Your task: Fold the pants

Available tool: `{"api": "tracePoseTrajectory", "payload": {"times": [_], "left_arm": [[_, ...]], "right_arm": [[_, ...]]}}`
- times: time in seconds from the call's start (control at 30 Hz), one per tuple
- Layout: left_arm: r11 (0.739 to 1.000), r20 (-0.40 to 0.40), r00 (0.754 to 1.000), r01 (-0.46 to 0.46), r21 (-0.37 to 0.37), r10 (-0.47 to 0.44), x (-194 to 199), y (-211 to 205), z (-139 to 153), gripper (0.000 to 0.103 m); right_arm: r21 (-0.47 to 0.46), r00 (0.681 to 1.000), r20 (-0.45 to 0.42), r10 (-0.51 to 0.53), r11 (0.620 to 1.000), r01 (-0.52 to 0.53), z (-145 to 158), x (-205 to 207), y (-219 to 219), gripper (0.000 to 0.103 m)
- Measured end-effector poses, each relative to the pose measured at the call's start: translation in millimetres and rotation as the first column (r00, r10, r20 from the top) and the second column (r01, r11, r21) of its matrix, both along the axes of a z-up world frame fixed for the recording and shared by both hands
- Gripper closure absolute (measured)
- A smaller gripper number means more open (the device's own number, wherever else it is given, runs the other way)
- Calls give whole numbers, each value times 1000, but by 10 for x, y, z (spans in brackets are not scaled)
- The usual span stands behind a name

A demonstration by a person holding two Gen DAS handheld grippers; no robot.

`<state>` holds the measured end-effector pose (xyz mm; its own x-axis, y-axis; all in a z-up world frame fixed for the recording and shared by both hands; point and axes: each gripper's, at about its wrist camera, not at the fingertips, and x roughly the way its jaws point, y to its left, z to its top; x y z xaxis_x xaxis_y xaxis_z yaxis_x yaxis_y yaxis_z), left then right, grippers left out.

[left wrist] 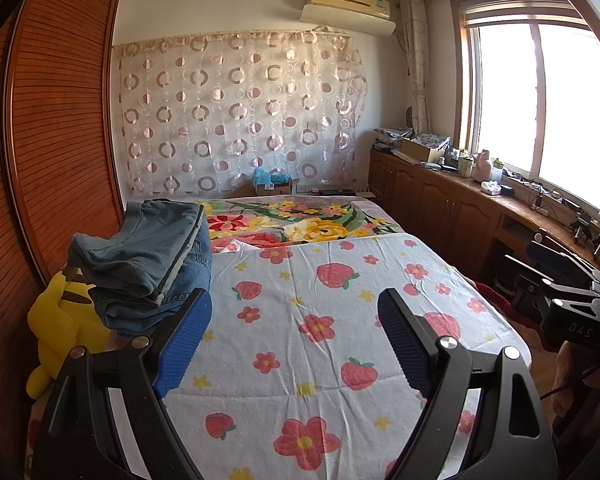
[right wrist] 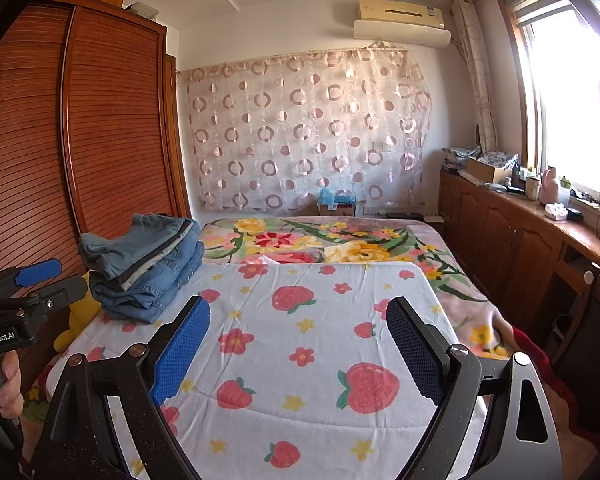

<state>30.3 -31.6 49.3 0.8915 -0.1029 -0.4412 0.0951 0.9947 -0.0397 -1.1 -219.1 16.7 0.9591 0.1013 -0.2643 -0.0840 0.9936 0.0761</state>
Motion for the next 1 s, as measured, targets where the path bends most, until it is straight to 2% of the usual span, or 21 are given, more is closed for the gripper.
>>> {"api": "tracePoseTrajectory", "payload": {"times": [1.0], "left_arm": [[1000,4,1000,1,2,-1,-10,0,-12,17]], "right_arm": [[-1,1000,2,-4,1000,4,-20,-6,2,12]]}}
